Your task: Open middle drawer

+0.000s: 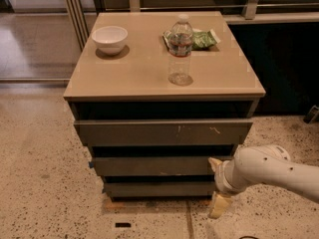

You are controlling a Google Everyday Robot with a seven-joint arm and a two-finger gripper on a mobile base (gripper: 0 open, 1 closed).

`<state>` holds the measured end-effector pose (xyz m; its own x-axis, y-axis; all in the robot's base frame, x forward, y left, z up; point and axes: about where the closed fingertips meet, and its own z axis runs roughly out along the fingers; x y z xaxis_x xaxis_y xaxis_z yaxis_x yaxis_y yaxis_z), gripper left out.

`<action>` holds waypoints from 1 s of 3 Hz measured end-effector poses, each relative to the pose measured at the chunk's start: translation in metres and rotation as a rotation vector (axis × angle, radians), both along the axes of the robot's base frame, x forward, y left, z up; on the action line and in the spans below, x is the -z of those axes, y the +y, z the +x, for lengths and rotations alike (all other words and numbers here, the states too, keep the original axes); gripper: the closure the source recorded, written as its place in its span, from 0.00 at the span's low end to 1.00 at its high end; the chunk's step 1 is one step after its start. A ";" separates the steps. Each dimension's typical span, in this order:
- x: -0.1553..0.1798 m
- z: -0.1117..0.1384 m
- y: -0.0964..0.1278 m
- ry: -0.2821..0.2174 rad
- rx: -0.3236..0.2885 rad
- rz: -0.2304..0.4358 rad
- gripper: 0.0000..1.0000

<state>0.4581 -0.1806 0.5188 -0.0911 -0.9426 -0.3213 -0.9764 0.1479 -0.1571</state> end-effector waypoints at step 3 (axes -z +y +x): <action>0.048 0.046 0.018 -0.096 -0.051 0.062 0.00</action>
Offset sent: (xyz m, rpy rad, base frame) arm 0.0493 0.0196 -0.0544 0.0770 -0.1324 0.0603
